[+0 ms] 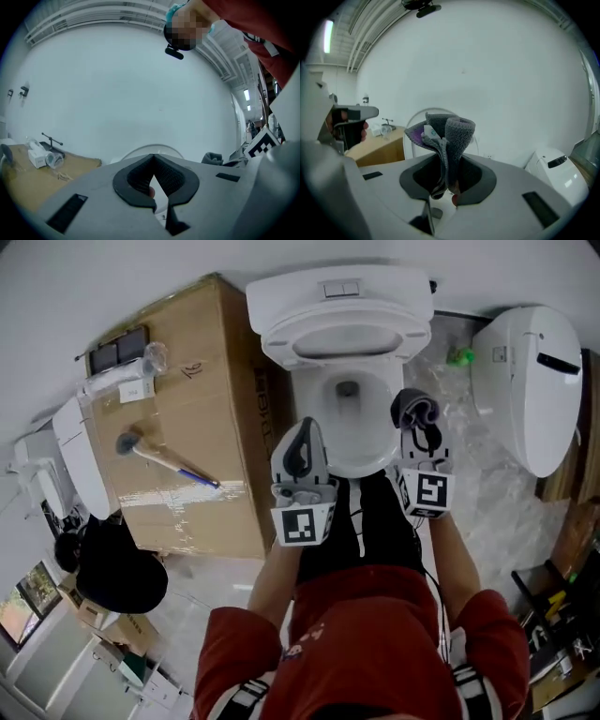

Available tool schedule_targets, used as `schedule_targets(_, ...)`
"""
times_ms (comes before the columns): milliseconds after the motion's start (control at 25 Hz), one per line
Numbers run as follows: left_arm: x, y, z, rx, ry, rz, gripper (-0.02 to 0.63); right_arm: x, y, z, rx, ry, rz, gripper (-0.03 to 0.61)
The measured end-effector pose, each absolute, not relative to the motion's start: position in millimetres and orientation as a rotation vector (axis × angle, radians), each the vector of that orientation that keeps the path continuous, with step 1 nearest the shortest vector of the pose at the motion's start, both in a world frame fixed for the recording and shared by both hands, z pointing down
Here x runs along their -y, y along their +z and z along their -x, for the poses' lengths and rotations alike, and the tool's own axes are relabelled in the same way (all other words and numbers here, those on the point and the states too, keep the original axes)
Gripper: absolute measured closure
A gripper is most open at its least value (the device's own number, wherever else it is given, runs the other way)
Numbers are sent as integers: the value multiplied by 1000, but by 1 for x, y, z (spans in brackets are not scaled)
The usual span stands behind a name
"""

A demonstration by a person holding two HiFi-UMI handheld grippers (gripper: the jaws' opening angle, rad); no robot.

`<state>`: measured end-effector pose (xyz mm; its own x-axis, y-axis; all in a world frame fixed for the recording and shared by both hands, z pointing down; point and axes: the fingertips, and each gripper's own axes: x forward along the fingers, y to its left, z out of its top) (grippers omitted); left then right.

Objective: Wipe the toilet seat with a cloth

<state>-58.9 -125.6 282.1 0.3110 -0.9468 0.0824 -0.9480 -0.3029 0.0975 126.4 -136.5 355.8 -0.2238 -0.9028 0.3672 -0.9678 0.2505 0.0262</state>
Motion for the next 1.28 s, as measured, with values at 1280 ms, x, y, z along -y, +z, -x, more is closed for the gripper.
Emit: schedule_targets(1280, 292, 291, 11, 1541, 1626, -2659, 546, 49, 130, -205, 2140, 117, -2067, 503)
